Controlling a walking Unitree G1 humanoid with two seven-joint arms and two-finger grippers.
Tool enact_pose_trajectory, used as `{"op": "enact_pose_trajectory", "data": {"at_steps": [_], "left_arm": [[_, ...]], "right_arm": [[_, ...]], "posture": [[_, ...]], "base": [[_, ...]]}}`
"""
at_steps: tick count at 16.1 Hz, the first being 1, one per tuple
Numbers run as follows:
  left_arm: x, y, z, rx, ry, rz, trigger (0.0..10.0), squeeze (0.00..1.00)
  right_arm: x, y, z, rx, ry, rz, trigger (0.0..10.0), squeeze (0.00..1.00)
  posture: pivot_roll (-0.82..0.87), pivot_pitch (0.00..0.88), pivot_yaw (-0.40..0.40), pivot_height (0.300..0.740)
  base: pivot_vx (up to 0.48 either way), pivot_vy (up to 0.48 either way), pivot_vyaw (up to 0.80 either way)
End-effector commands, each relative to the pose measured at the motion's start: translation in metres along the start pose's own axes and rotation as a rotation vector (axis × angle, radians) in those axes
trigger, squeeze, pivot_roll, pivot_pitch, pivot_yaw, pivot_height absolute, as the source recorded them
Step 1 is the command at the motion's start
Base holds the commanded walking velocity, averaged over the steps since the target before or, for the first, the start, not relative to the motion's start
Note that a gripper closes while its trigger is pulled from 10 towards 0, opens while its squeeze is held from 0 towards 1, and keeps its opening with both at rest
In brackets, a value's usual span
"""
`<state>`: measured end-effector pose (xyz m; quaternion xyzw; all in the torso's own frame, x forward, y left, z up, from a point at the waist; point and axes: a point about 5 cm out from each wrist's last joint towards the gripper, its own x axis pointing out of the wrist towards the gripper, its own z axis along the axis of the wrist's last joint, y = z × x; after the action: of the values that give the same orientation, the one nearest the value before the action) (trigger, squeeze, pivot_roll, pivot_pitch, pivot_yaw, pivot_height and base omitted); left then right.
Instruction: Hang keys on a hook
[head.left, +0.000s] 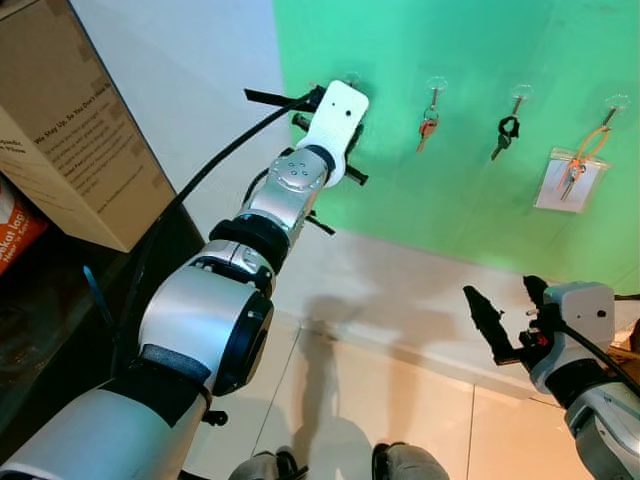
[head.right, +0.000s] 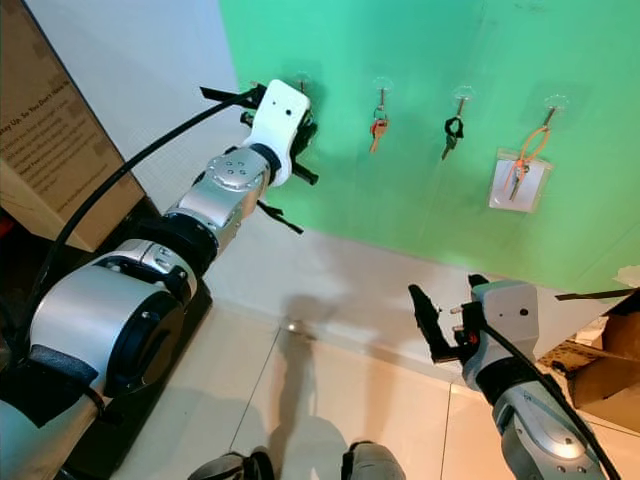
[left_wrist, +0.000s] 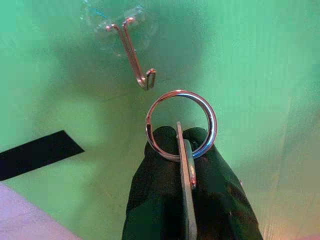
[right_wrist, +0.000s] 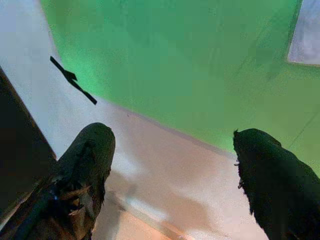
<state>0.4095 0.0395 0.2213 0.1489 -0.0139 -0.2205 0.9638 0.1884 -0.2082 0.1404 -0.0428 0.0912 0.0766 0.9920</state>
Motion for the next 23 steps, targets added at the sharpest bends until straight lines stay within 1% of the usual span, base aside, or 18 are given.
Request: {"op": "enact_pose_trajectory", "data": {"at_steps": [1,8,17,20,21,23], "left_arm": [[0.0,0.007,0.006,0.0,-0.027,0.027,10.0,0.0],[0.001,0.008,0.017,-0.005,-0.076,0.015,10.0,0.0],[0.001,0.015,0.024,-0.02,-0.107,0.045,10.0,0.0],[0.001,0.017,0.028,-0.042,-0.107,0.052,10.0,0.0],[0.002,0.018,0.031,-0.063,-0.107,0.05,10.0,0.0],[0.002,0.021,0.036,-0.066,-0.111,0.053,10.0,0.0]], "right_arm": [[-0.002,0.0,0.008,-0.009,-0.024,0.016,10.0,0.0],[-0.002,-0.001,0.009,-0.014,-0.025,0.017,10.0,0.0],[-0.001,0.0,0.009,-0.014,-0.026,0.019,10.0,0.0],[-0.001,0.0,0.01,-0.016,-0.029,0.019,10.0,0.0],[0.0,-0.001,0.011,-0.017,-0.031,0.018,10.0,0.0],[0.0,-0.001,0.011,-0.017,-0.032,0.018,10.0,0.0]], "posture": [[-0.38,0.12,0.062,0.74],[-0.38,0.118,0.065,0.74],[-0.38,0.116,0.066,0.74],[-0.39,0.113,0.066,0.74],[-0.39,0.112,0.066,0.74],[-0.39,0.112,0.068,0.74]], "base": [[0.0,0.0,0.0],[0.0,0.0,0.0],[0.0,0.0,0.0],[0.0,0.0,0.0],[0.0,0.0,0.0],[0.0,0.0,0.0]]}}
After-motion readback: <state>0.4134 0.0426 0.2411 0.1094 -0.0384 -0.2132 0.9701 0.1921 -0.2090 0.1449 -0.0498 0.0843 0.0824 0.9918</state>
